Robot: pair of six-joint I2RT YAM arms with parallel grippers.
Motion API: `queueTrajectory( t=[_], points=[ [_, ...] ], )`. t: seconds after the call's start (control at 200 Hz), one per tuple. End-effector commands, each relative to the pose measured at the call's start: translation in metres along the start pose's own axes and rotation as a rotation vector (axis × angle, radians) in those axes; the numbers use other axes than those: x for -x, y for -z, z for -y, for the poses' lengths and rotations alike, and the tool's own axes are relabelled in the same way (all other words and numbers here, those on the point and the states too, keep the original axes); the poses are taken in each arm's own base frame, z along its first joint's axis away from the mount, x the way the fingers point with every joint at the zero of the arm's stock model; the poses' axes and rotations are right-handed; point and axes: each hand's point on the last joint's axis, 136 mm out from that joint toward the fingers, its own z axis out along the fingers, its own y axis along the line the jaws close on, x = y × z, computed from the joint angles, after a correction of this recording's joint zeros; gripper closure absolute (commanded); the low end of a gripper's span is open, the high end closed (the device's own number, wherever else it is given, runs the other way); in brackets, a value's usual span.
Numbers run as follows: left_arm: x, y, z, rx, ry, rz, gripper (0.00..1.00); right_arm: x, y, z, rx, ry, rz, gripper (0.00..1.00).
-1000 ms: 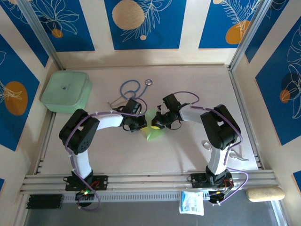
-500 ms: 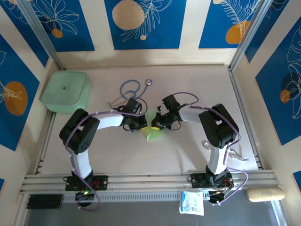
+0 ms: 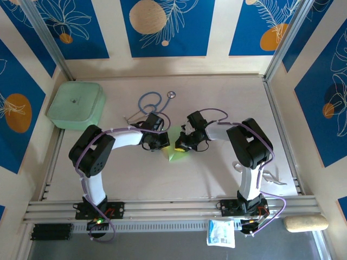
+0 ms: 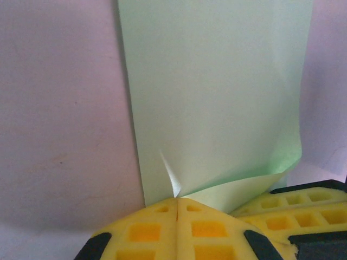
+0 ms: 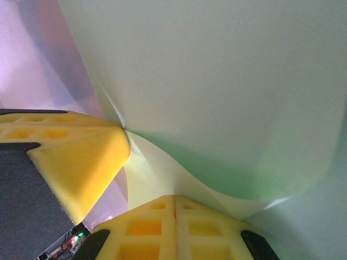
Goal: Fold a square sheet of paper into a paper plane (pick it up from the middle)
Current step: Fold the triangle a second time at the center of the table.
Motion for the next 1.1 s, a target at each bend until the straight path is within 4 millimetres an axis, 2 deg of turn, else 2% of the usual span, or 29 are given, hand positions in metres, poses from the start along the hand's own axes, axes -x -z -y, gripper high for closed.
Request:
queueTrajectory(
  t=[0.0,0.21,0.395,0.545,0.625,0.74,0.91,1.096],
  points=[
    [-0.013,-0.016,-0.037,0.157,-0.016,-0.048,1.0,-0.008,-0.007,0.018,-0.03,-0.029,-0.032,1.0],
    [0.004,-0.012,-0.027,0.157,-0.075,-0.029,1.0,-0.002,-0.01,0.026,-0.041,-0.062,-0.007,1.0],
    [0.01,-0.01,-0.019,0.14,-0.115,-0.026,1.0,0.003,-0.013,0.029,-0.058,-0.101,0.009,1.0],
    [0.022,0.009,0.011,0.071,-0.151,0.009,1.0,0.002,-0.015,0.04,-0.117,-0.158,0.0,1.0],
    [0.025,0.022,0.026,0.026,-0.149,0.034,0.95,0.001,-0.015,0.046,-0.147,-0.184,-0.003,1.0],
    [0.014,0.03,0.033,-0.024,-0.117,0.04,0.91,0.001,-0.015,0.051,-0.176,-0.204,-0.004,1.0],
    [-0.016,0.029,0.026,-0.072,-0.052,0.002,0.9,0.0,-0.015,0.056,-0.207,-0.22,-0.01,1.0],
    [-0.026,0.025,0.035,-0.156,-0.013,-0.031,0.9,-0.002,-0.015,0.057,-0.221,-0.221,-0.018,1.0]
  ],
)
